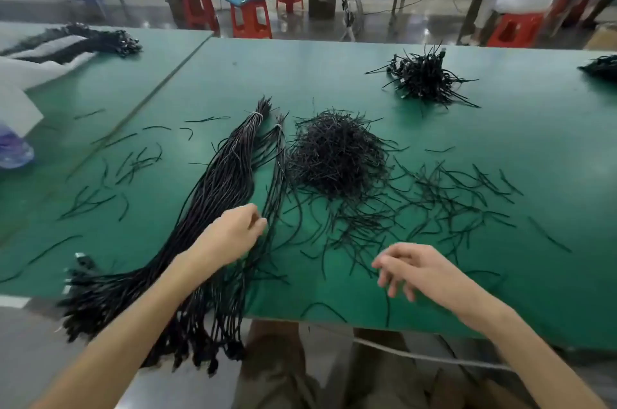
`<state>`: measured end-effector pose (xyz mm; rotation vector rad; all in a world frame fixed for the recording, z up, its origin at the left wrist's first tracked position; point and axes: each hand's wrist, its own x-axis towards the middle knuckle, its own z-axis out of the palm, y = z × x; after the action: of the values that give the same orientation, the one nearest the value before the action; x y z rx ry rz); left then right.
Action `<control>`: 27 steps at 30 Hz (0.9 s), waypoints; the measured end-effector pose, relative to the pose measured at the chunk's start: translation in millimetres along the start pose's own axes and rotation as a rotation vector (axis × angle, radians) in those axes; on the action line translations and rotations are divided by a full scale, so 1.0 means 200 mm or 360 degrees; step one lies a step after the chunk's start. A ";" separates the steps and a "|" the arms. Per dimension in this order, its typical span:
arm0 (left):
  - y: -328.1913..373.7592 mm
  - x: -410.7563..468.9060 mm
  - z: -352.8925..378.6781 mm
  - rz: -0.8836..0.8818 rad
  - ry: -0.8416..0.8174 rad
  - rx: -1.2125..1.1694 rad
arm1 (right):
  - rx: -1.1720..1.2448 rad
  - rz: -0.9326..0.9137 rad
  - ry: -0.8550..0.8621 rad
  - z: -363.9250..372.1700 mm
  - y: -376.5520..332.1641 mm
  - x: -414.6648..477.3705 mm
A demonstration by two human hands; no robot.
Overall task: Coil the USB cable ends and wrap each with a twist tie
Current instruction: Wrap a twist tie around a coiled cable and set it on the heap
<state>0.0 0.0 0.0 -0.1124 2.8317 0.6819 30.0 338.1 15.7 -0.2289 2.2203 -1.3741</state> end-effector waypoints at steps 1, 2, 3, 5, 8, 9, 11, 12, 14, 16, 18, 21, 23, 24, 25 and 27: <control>0.03 0.06 0.03 -0.0091 0.0028 0.0126 | 0.0012 -0.0027 0.0014 0.02 -0.01 0.06; 0.06 0.10 0.04 -0.0171 0.0061 0.0249 | 0.0012 -0.0020 0.0037 0.04 -0.03 0.10; 0.08 0.15 0.07 -0.0201 0.0063 0.0341 | 0.0035 -0.0031 0.0034 0.05 -0.05 0.15; 0.13 0.20 0.10 -0.0263 0.0064 0.0419 | 0.0096 -0.0041 0.0037 0.09 -0.06 0.23; 0.12 0.26 0.12 -0.0285 0.0059 0.0359 | 0.0183 -0.0043 0.0082 0.10 -0.02 0.28; 0.12 0.27 0.12 -0.0281 0.0053 0.0334 | 0.0205 -0.0043 0.0111 0.11 -0.01 0.29; 0.08 0.30 0.12 -0.0291 0.0029 0.0221 | 0.0241 -0.0025 0.0186 0.12 0.02 0.30; 0.06 0.31 0.12 -0.0298 0.0004 0.0122 | 0.0260 -0.0018 0.0222 0.12 0.04 0.30; 0.02 0.33 0.10 -0.0284 -0.0046 -0.0097 | 0.0287 0.0000 0.0282 0.13 0.06 0.30; 0.02 0.32 0.07 -0.0233 -0.0037 -0.0238 | 0.0305 0.0005 0.0316 0.13 0.09 0.30; 0.04 0.29 0.04 -0.0120 0.0057 -0.0344 | 0.0260 -0.0030 0.0363 0.15 0.10 0.31; 0.16 0.18 0.01 0.0201 -0.0065 -0.0448 | 0.0042 -0.0302 0.0499 0.20 0.07 0.32; 0.27 0.11 0.04 0.0424 -0.0323 -0.0404 | -0.0269 -0.0547 0.0440 0.25 0.02 0.34; 0.31 0.08 0.07 0.0495 -0.0401 -0.0411 | -0.0443 -0.0615 0.0368 0.27 -0.01 0.36; 0.34 0.06 0.09 0.0522 -0.0436 -0.0478 | -0.0602 -0.0635 0.0304 0.30 -0.04 0.38; 0.36 0.04 0.12 0.0508 -0.0401 -0.0636 | -0.0900 -0.0584 0.0265 0.34 -0.07 0.43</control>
<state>-11.8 74.1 8.5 0.3431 2.4592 1.2287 -12.0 243.7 -24.4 -0.7764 2.7709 -0.9163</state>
